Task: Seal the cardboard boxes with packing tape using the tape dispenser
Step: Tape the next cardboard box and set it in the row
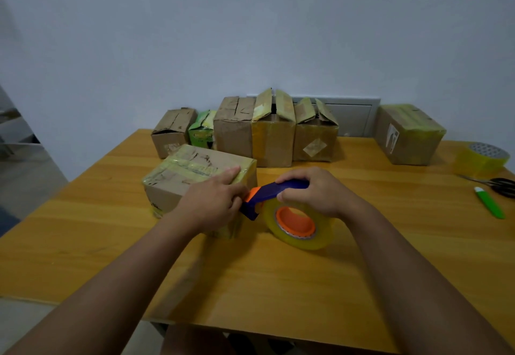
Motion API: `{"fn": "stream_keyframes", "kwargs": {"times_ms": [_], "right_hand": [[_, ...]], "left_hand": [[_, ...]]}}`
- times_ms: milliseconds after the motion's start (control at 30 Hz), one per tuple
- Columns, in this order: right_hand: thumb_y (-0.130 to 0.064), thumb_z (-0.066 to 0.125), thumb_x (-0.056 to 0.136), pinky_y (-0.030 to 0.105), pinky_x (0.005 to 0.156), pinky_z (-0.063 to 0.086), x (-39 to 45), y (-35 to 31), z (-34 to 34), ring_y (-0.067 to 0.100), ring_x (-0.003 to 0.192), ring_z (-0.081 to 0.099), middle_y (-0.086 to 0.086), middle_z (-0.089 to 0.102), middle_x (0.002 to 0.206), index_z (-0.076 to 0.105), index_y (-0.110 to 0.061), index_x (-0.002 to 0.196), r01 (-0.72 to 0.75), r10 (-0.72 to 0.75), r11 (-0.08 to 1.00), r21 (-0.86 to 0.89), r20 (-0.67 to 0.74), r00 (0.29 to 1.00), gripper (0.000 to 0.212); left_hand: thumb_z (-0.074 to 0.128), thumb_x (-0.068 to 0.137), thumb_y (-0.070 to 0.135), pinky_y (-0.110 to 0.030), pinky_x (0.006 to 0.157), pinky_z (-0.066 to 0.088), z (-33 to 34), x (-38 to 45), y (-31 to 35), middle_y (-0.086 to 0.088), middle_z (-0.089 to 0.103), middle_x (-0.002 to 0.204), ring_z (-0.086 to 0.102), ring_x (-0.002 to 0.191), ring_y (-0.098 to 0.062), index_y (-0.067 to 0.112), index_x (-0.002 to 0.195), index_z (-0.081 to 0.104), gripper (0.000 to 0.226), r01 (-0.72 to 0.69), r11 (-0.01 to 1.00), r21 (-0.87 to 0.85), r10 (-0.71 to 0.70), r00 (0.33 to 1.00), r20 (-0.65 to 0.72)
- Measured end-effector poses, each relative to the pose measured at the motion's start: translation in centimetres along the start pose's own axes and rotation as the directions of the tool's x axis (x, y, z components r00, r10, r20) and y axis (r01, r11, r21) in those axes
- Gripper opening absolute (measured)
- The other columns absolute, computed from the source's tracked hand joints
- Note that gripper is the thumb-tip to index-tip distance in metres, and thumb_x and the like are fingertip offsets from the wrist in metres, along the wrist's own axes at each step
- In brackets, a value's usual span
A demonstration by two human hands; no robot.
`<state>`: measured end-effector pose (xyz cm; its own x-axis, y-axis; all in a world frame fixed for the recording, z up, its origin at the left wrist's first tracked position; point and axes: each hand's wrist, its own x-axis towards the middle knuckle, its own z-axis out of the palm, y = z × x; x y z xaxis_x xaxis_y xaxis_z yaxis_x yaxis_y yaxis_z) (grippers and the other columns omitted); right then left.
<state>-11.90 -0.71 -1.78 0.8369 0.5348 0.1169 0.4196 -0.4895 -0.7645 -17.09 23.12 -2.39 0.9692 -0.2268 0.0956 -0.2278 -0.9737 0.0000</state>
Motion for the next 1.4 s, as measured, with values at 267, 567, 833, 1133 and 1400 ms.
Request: {"fn": "stream_keyframes", "kwargs": {"times_ms": [267, 567, 833, 1133, 1400], "right_hand": [[-0.034, 0.075, 0.081, 0.017, 0.067, 0.042, 0.7, -1.1, -1.2, 0.000, 0.079, 0.060, -0.015, 0.067, 0.093, 0.072, -0.032, 0.107, 0.006, 0.000, 0.997, -0.079, 0.072, 0.997, 0.026], [-0.039, 0.076, 0.078, 0.028, 0.072, 0.045, 1.9, -2.4, -1.3, 0.010, 0.089, 0.058, -0.013, 0.066, 0.093, 0.075, -0.032, 0.100, -0.037, 0.043, 0.997, -0.072, 0.077, 0.996, 0.022], [-0.035, 0.075, 0.081, 0.029, 0.081, 0.048, 1.2, -2.0, -0.2, 0.008, 0.095, 0.061, -0.010, 0.071, 0.098, 0.077, -0.026, 0.099, -0.076, 0.080, 0.996, -0.041, 0.099, 0.992, 0.020], [-0.028, 0.074, 0.082, 0.033, 0.084, 0.052, -2.1, 1.3, -0.6, 0.011, 0.093, 0.065, -0.008, 0.070, 0.101, 0.074, -0.030, 0.101, -0.100, 0.164, 0.952, 0.290, -0.203, 0.965, 0.020], [-0.025, 0.073, 0.083, 0.037, 0.082, 0.056, -3.5, 2.0, -0.3, 0.015, 0.089, 0.069, -0.004, 0.073, 0.099, 0.073, -0.027, 0.105, -0.091, 0.244, 0.892, 0.443, -0.302, 0.922, 0.021]], "left_hand": [[0.038, 0.101, 0.040, -0.040, 0.099, 0.046, -0.1, 0.0, 0.0, 0.003, 0.013, 0.163, 0.027, 0.145, -0.020, 0.040, 0.130, 0.051, 0.033, -0.029, 0.999, 0.016, 0.029, 1.000, 0.003], [0.040, 0.101, 0.036, -0.040, 0.103, 0.042, -0.4, 0.0, 0.4, 0.003, 0.012, 0.163, 0.026, 0.145, -0.020, 0.038, 0.134, 0.050, 0.035, -0.007, 1.000, 0.012, 0.007, 1.000, 0.023], [0.042, 0.100, 0.038, -0.039, 0.103, 0.042, -0.5, 0.1, 0.3, 0.004, 0.007, 0.163, 0.026, 0.145, -0.019, 0.034, 0.138, 0.048, 0.039, -0.009, 1.000, 0.017, 0.009, 0.999, 0.047], [0.049, 0.096, 0.022, -0.041, 0.116, 0.026, -1.1, -0.7, -1.9, 0.004, 0.012, 0.163, 0.011, 0.149, -0.018, 0.041, 0.153, 0.002, 0.076, 0.079, 0.991, -0.110, -0.064, 0.989, 0.135], [0.056, 0.092, 0.046, -0.043, 0.106, 0.039, -0.4, 0.3, 0.6, -0.008, 0.015, 0.161, 0.033, 0.140, -0.028, 0.031, 0.142, 0.033, 0.057, 0.268, 0.959, -0.094, -0.270, 0.963, -0.010]]}}
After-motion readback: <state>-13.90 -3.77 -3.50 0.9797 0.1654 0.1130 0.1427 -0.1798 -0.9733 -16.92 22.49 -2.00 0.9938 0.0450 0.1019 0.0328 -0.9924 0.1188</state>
